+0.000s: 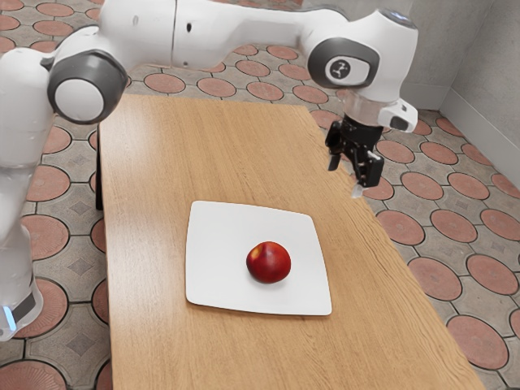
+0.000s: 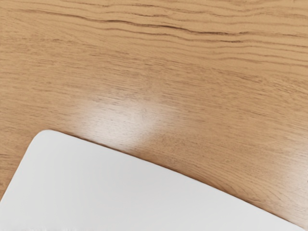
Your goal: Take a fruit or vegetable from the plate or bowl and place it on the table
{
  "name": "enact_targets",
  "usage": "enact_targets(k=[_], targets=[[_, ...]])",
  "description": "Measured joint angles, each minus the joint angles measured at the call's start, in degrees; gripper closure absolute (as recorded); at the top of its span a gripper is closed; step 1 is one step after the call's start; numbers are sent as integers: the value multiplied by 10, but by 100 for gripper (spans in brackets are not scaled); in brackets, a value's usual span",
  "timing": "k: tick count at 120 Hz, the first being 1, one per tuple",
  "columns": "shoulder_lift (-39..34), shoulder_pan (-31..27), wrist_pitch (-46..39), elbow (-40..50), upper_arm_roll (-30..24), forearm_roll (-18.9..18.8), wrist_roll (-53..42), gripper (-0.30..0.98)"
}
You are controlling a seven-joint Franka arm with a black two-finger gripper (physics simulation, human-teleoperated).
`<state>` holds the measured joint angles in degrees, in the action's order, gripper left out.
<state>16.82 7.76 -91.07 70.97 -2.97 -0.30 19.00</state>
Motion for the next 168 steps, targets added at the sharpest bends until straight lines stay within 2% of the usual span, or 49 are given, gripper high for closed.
enact_targets(k=[30, 50, 62, 82, 154, 159, 168], targets=[[4, -4, -7, -2, 1, 19, 127, 0], [33, -28, -8, 21, 0, 32, 171, 0], [46, -45, -9, 48, -36, 36, 185, 0], [45, -45, -35, 96, -56, 33, 199, 0], [90, 8, -156, 96, -89, 31, 50, 0], [87, 14, -161, 99, -86, 31, 42, 1], [49, 43, -169, 138, -49, 31, 29, 1]])
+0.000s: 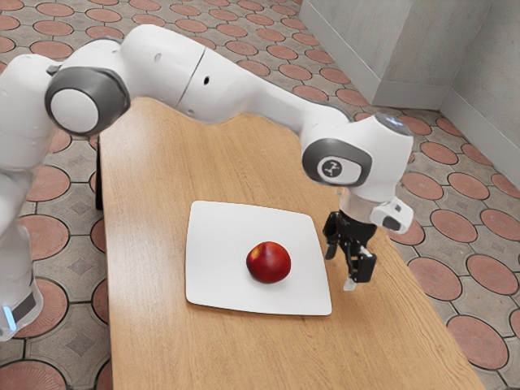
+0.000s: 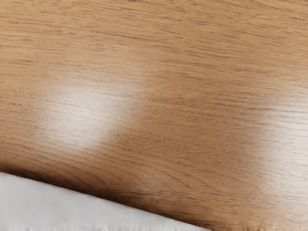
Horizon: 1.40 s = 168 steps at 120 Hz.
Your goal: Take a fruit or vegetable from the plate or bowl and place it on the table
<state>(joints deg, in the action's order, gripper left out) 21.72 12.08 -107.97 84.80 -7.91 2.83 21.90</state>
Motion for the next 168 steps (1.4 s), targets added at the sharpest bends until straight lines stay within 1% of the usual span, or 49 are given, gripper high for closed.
enact_targets(k=[5, 15, 20, 33, 45, 62, 86, 109, 144, 168], targets=[[-20, 10, -3, 19, 12, 0, -7, 2], [-35, 17, -7, 42, 25, 0, -19, 2], [-53, 23, -9, 71, 36, 0, -24, 2], [-101, 45, -12, 140, 87, 1, -36, 2], [-116, 46, -12, 158, 110, 1, -46, 2], [-135, 62, -13, 173, 114, 1, -57, 3], [-162, 62, -14, 207, 115, 1, -69, 3], [-153, 71, -20, 207, 115, -16, -94, 4], [-162, 70, -24, 210, 115, -27, -133, 1], [-150, 70, -36, 198, 112, -29, -154, 0]])
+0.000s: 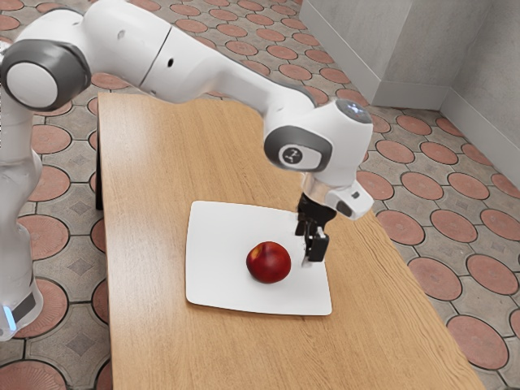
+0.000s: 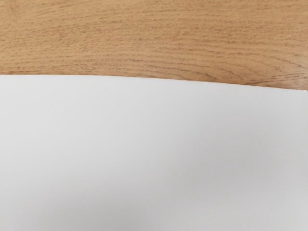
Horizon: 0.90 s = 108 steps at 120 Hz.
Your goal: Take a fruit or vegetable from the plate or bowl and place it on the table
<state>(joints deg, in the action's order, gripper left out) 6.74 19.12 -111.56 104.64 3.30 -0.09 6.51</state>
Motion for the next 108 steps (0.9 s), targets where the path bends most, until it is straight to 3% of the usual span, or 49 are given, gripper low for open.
enact_targets(k=[25, 60, 108], targets=[[32, 8, -16, -37, -3, 3, -17, 0], [-49, 11, -20, 70, 2, 4, -31, 2], [-52, 23, -22, 87, 1, 12, -36, 2]])
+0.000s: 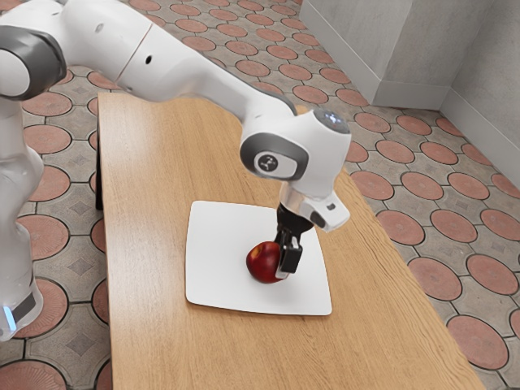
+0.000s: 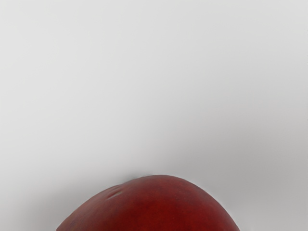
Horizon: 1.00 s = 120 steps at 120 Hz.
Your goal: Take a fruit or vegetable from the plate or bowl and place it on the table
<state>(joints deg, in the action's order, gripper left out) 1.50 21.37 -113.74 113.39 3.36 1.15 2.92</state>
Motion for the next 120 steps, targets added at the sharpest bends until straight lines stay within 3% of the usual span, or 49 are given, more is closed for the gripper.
enact_targets(k=[79, 120], targets=[[-67, 11, 1, 41, 1, 7, 14, 0], [-60, 2, 0, 62, 2, 8, 25, 0]])
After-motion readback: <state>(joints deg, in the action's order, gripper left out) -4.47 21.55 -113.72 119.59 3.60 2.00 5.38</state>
